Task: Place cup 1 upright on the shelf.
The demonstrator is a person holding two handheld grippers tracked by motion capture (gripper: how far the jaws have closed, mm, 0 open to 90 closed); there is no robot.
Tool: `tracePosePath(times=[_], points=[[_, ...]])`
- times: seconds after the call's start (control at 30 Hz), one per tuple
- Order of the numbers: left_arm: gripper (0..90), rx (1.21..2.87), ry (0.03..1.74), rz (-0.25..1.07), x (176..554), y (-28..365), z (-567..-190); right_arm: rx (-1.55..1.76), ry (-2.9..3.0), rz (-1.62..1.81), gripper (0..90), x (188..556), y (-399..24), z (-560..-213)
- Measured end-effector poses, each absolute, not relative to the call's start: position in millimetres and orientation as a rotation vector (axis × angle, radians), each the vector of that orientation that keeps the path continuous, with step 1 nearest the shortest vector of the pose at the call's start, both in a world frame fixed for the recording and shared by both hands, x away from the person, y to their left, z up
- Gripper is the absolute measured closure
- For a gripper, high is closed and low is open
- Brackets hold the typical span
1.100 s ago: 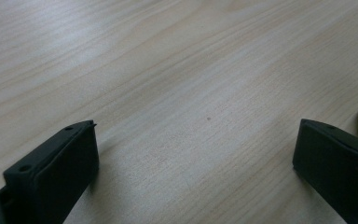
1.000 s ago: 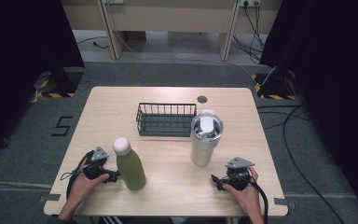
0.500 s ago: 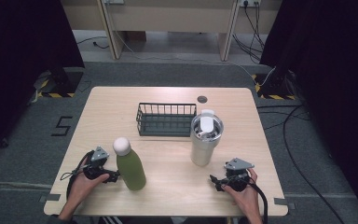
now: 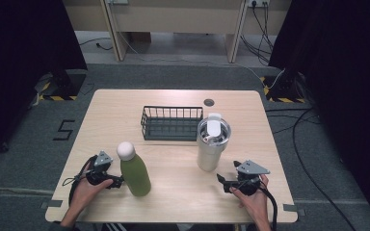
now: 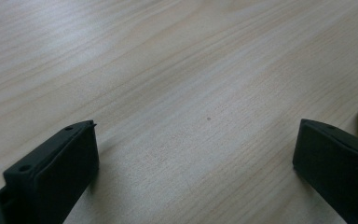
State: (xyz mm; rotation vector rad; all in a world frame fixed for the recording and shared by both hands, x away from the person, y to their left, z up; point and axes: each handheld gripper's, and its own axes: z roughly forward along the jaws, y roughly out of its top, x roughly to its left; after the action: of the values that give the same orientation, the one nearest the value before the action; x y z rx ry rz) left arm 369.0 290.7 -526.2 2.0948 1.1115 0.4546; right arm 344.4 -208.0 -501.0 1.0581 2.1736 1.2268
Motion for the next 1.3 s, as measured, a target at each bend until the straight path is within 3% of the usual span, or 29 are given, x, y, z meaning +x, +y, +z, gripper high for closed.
tracePosePath(times=[0.73, 1.3], points=[[0.0, 2.095, 1.111, 0.455, 369.0, 290.7, -526.2, 0.930, 2.073, 1.339, 15.1, 364.9, -186.8, -486.8], [0.0, 2.095, 1.111, 0.455, 369.0, 290.7, -526.2, 0.906, 2.034, 1.436, 10.9, 385.5, -167.0, -500.6]])
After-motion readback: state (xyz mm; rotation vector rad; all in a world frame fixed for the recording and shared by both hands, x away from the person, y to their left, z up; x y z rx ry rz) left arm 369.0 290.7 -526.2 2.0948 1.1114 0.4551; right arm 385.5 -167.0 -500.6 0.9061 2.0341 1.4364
